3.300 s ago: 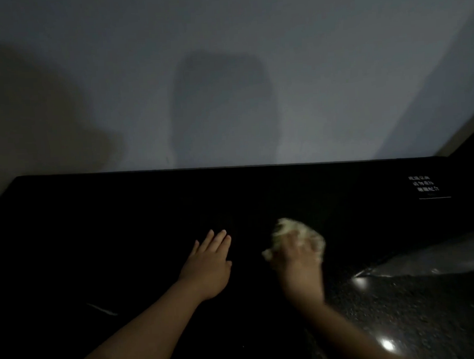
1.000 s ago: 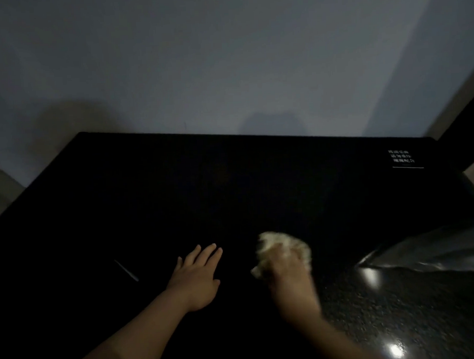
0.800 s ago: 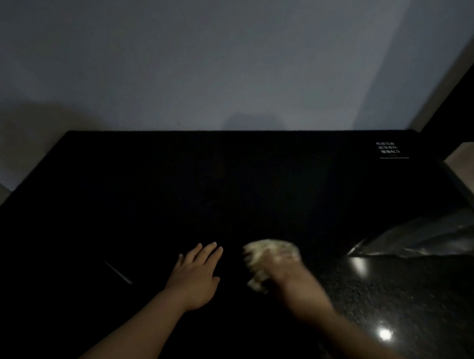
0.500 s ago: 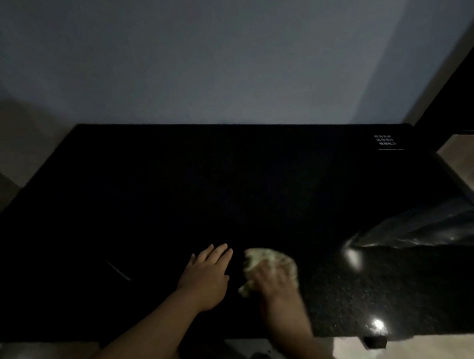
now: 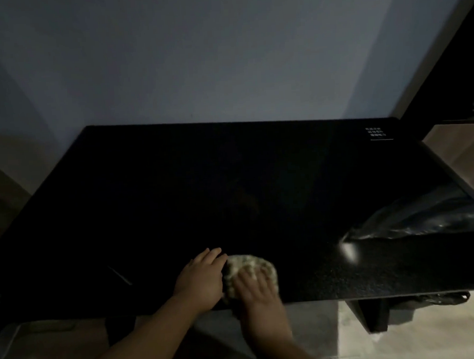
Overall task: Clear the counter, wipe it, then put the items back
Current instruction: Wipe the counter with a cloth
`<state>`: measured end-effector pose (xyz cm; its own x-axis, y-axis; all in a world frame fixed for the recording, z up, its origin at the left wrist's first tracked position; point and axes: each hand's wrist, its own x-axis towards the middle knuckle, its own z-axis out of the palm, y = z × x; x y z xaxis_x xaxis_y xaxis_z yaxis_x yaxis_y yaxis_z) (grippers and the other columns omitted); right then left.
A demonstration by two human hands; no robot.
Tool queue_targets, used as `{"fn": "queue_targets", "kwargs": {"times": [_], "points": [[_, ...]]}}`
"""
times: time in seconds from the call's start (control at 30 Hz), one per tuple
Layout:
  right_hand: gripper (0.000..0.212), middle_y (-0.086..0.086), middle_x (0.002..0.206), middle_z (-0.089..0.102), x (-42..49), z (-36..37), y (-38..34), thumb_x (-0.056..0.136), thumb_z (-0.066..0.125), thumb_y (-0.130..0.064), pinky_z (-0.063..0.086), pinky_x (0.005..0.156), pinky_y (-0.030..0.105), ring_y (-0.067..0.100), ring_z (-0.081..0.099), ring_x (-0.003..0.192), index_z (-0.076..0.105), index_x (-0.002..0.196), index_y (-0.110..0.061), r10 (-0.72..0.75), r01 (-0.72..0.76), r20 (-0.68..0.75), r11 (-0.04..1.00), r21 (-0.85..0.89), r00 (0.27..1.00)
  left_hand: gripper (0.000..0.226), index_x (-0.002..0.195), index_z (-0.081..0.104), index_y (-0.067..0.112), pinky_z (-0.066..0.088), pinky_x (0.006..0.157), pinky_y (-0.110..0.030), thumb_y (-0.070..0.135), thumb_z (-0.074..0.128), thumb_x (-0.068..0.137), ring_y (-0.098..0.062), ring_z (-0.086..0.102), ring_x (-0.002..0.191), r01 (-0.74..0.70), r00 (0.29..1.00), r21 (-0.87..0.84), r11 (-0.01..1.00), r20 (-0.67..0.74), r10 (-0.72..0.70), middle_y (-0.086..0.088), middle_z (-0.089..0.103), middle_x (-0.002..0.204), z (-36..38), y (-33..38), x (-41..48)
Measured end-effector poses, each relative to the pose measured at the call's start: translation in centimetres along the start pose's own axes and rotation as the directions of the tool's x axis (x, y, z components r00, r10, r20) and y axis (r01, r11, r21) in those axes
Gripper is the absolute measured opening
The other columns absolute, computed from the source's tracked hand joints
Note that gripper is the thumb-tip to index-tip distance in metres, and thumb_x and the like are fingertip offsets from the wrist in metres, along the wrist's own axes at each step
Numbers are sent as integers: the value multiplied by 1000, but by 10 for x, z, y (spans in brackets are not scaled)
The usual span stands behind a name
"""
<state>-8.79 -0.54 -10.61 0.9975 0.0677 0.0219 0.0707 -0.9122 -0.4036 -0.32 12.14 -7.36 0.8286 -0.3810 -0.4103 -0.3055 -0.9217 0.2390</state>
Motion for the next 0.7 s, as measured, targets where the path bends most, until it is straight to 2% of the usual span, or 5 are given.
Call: {"fn": "queue_targets", "kwargs": {"times": [0.13,0.3,0.4,0.5,0.7], "points": [[58,-16,151,14,8,-17,52,91,37,-54,4,115,18,4,9,140,30,145,-33,-26,27,34,999,-23,999,50,151,14,23,12,119,-31,19,25,103,-14,0,147,-15,1000,-21,1000,-11,15,7,3,160,2,-14,-10],[54,8,157,20,21,-18,67,98,35,-27,11,119,39,28,17,145,21,150,-20,481,-485,-99,874,-21,871,54,152,7,26,9,120,-37,23,27,102,-16,-3,147,3,999,-10,1000,-54,-3,7,-1,160,5,-33,-20],[47,-4,143,41,18,9,-11,99,25,-37,24,114,34,25,47,130,53,134,-24,205,-204,-105,979,24,973,56,152,1,27,5,118,-46,31,27,102,-19,-8,147,100,995,27,995,-16,-100,7,-7,160,2,-41,-20],[69,-10,150,25,26,8,-16,91,2,-62,8,115,30,17,30,141,41,141,-32,-37,45,84,994,-95,996,63,152,-2,26,6,117,-51,42,30,101,-25,-12,147,163,985,36,986,45,-164,4,-13,159,-2,-48,-17],[55,2,159,15,53,-20,74,100,35,-37,0,117,33,21,8,147,20,150,-23,410,-414,-56,907,-75,910,87,152,-2,27,7,118,-51,59,49,88,-27,-12,146,140,984,26,990,109,-142,3,-12,159,-17,-57,-8]]}}
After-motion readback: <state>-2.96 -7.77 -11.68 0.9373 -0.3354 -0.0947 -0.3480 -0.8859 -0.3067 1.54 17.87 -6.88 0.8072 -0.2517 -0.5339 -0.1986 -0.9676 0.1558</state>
